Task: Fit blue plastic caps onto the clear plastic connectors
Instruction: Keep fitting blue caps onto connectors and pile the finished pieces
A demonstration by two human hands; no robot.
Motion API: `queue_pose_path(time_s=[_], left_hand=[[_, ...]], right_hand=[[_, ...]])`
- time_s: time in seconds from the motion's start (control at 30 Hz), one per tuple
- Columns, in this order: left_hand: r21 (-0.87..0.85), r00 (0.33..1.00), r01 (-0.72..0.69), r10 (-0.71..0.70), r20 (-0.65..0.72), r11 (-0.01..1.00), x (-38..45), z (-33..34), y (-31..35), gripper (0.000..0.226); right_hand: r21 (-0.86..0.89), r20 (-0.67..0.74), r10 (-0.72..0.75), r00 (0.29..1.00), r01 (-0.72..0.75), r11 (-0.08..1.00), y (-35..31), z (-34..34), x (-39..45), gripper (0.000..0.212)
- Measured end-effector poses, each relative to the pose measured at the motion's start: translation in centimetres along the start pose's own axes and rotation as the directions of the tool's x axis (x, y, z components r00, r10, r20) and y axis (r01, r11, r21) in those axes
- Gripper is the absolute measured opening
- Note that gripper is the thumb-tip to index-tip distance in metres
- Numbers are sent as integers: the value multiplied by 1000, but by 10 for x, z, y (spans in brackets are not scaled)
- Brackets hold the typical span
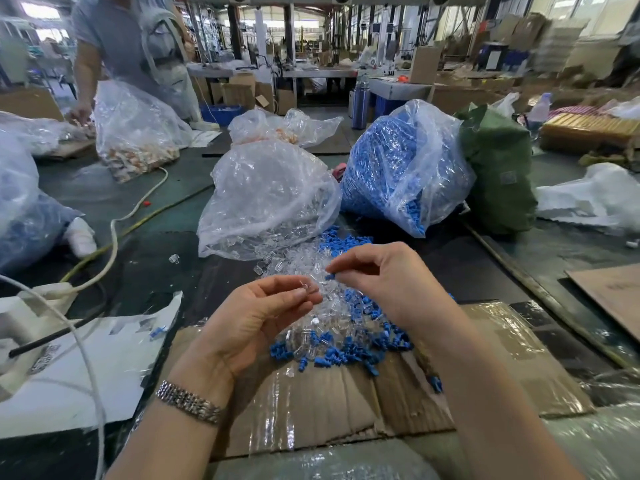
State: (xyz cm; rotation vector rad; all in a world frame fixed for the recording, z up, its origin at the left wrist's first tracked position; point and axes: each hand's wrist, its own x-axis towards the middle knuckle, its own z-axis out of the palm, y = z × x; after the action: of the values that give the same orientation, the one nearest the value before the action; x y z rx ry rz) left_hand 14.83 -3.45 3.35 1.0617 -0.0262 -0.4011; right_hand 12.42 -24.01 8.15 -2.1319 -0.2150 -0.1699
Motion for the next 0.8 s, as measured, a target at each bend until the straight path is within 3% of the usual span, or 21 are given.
queue_pose_path(time_s=[0.17, 0.37, 0.57, 0.67, 0.7, 0.77, 0.8], left_hand=[[-11, 1000, -10, 10, 10, 1000, -3, 4, 2, 19], [40, 998, -36, 34, 50, 999, -3, 6, 0, 18], [90, 996, -69, 64, 64, 994, -6, 6, -1, 17], [63, 995, -72, 67, 76, 995, -7, 5, 0, 20], [42, 994, -71, 67, 84, 997, -6, 5, 0, 22], [18, 993, -69, 67, 95, 997, -5, 4, 0, 29], [17, 993, -69, 67, 96, 997, -5, 4, 0, 32]], right_hand=[[-23, -35, -142, 989, 142, 990, -1, 6, -2, 8], [-119, 20, -257, 966, 257, 959, -5, 15, -5, 11], [-114, 56, -282, 958, 287, 951, -6, 17, -8, 10], [-2, 12, -176, 984, 176, 984, 2, 8, -9, 15], [-50, -45, -115, 992, 112, 992, 8, 3, -9, 17], [-390, -162, 63, 985, -122, 913, 25, -9, -8, 28], [-553, -203, 196, 959, -278, 786, 33, -12, -9, 36]])
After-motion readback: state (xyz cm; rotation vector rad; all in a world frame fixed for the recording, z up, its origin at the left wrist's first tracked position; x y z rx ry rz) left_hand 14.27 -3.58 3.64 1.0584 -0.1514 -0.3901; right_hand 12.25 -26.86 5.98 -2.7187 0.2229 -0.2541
